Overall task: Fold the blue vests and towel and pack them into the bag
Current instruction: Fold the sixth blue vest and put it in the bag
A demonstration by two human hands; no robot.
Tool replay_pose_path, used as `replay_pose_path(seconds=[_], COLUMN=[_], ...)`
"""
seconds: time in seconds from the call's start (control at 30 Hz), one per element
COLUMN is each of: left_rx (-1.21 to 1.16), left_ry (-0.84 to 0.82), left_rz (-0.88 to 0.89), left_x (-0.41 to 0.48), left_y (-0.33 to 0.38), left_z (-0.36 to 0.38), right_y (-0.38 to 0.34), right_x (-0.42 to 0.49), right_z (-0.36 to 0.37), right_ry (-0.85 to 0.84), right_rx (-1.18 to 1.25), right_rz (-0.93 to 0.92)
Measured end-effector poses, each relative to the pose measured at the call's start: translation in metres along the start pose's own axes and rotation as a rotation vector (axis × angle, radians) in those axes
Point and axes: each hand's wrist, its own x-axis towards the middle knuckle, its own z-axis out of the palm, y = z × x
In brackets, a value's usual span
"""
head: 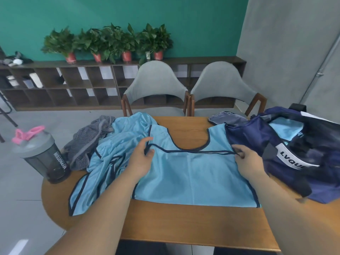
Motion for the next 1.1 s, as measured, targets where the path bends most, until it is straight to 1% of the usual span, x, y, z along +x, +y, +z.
replay_pose_path(seconds=[0.07,0.13,0.2,0.37,0.47,0.6,0.7,0.77,0.87,0.93,0.97,1.0,1.1], left_rx=[0.121,0.208,0.247,0.352,0.326,0.255,0.250,0.245,0.134,0.095,0.125,0.178,0.292], left_ry=[-0.005,0.057,0.103,0.138,0.151,0.153,0.217,0.240,0.226,0.195,0.189,0.199,0.249], left_rz=[0.041,0.058,0.055,0.082,0.020,0.011,0.012,-0.008,-0.143,-0.218,-0.216,-0.178,-0.020], left_x=[-0.011,-0.022,-0.030,-0.065,-0.087,-0.097,-0.072,-0.042,-0.001,0.005,0.002,-0.004,-0.025], left_y=[-0.016,-0.027,-0.030,-0.018,-0.012,0.003,0.017,0.024,0.017,0.004,-0.003,-0.009,-0.023], left_z=[0.007,0.008,0.005,-0.009,-0.020,-0.028,-0.029,-0.023,-0.003,0.010,0.014,0.016,0.017], right_y=[0.006,0.009,0.010,0.021,0.028,0.013,-0.003,-0.015,-0.030,-0.027,-0.022,-0.018,-0.006], right_x=[-0.008,-0.014,-0.020,-0.043,-0.059,-0.070,-0.050,-0.026,0.004,0.007,0.004,-0.003,-0.024], right_z=[0.006,0.009,0.009,0.002,-0.005,-0.026,-0.037,-0.035,-0.012,0.008,0.016,0.020,0.023], right_ry=[0.065,0.104,0.108,0.106,0.106,0.088,0.118,0.126,0.049,-0.009,-0.006,0.022,0.117], right_rx=[-0.025,-0.060,-0.089,-0.098,-0.125,-0.130,-0.116,-0.117,-0.042,-0.027,-0.050,-0.079,-0.139], right_rz=[-0.032,-0.068,-0.071,-0.069,-0.067,-0.046,-0.073,-0.058,0.042,0.090,0.100,0.091,0.013])
